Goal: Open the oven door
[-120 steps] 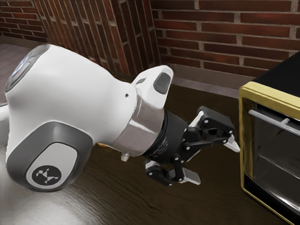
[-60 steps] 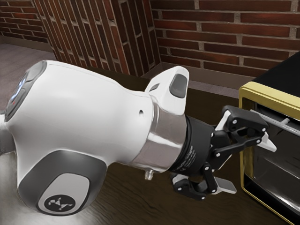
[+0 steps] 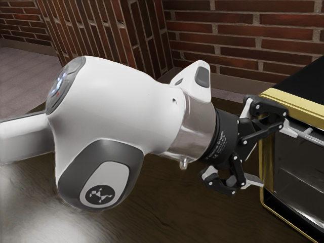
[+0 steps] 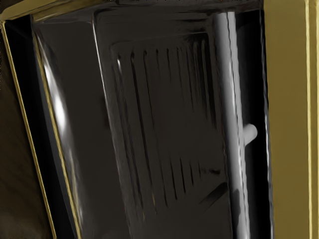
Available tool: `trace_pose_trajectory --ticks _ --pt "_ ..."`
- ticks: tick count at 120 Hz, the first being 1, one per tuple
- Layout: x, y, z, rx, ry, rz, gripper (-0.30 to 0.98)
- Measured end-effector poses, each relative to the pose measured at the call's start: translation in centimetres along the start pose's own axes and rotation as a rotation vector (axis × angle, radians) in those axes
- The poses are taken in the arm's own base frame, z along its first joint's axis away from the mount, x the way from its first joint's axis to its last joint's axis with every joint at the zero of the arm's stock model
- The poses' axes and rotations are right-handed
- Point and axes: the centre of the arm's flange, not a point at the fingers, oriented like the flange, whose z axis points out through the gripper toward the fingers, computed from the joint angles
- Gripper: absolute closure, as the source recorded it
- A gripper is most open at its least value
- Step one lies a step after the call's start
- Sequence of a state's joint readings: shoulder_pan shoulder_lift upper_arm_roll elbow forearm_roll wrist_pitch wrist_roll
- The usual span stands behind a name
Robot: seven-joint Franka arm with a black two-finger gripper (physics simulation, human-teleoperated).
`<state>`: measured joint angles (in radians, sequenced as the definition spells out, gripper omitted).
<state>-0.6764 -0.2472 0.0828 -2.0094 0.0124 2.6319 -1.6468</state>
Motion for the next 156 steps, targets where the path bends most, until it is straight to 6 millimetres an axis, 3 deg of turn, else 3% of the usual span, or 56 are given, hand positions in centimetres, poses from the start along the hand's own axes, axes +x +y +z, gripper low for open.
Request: trace_pose_trajectory --ticks 49,106,156 --pt "3.6 1.2 3.4 0.018 0.021 -0.056 0.00" --pt "4.6 1.3 4.7 0.030 0.028 -0.031 0.00" --pt "6.0 0.0 6.4 0.063 0.001 -0.079 0.00"
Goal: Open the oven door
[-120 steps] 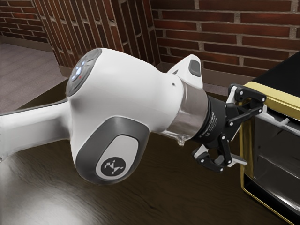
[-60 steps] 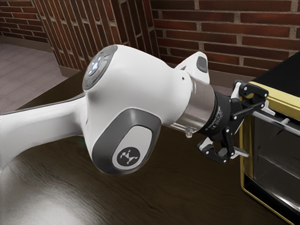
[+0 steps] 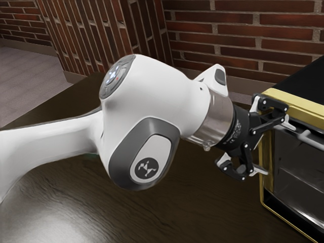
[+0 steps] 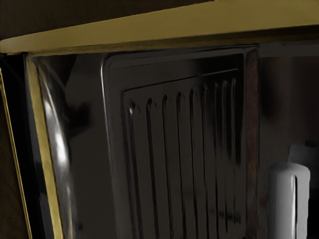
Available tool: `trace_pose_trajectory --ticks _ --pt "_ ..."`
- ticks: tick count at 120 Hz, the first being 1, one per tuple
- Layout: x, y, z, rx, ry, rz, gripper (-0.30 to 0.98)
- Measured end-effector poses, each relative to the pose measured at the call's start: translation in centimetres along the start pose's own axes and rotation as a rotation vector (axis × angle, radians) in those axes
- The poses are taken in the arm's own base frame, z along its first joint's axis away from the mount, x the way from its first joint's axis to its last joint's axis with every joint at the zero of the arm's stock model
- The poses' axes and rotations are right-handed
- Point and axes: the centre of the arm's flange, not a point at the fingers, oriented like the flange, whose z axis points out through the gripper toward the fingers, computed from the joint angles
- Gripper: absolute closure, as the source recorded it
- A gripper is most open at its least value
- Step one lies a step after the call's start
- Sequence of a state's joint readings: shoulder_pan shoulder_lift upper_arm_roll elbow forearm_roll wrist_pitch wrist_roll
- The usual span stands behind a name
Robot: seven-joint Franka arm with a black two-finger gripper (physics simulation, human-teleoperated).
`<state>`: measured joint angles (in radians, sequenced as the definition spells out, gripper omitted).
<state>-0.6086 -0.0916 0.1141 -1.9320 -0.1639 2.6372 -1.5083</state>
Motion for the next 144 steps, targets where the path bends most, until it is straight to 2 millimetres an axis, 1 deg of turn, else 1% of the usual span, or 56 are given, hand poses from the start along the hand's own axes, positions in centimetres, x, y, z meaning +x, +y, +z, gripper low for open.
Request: trace_pose_trajectory --ticks 22,46,75,84,94,98,101,102,106,110,111,114,116,118,120,122,124,126,129,133,137,144 --pt "0.0 -2.3 -0.6 0.028 -0.007 0.011 0.01" --pt "0.6 -5.8 -2.7 0.053 -0.003 0.029 0.00" --pt "1.1 -11.4 -4.7 0.071 0.000 0.029 0.01" --pt "1.0 -13.7 -6.4 0.059 0.026 0.037 0.01" --pt "1.3 -16.5 -9.2 0.021 0.070 0.024 0.01" --pt "1.2 -17.1 -10.4 -0.001 0.097 0.020 0.01" --pt "1.3 -17.2 -11.1 -0.014 0.117 0.019 0.01" --pt "1.5 -17.0 -11.4 -0.020 0.125 0.017 0.01" --pt "2.5 -14.2 -14.1 -0.056 0.167 0.007 0.01" --pt "3.6 -9.6 -17.7 -0.085 0.217 0.015 0.01" --pt "3.9 -8.0 -18.8 -0.091 0.230 0.018 0.01" --pt "5.0 -4.1 -21.4 -0.093 0.267 0.027 0.01" --pt "6.1 -1.7 -23.0 -0.086 0.291 0.031 0.01" --pt "7.6 0.3 -24.4 -0.071 0.317 0.029 0.01" --pt "9.5 1.6 -25.1 -0.044 0.342 0.022 0.01" --pt "11.4 2.3 -25.2 -0.005 0.359 0.012 0.01" --pt "13.3 2.6 -24.7 0.043 0.367 0.002 0.00" --pt "15.1 2.4 -23.9 0.097 0.370 -0.011 0.00" --pt "17.9 1.2 -22.2 0.186 0.365 -0.036 0.00" --pt "20.6 -0.8 -20.3 0.291 0.351 -0.061 0.00" --pt "21.9 -2.7 -18.7 0.380 0.329 -0.069 0.00" --pt "22.4 -5.2 -17.0 0.494 0.288 -0.058 0.00"
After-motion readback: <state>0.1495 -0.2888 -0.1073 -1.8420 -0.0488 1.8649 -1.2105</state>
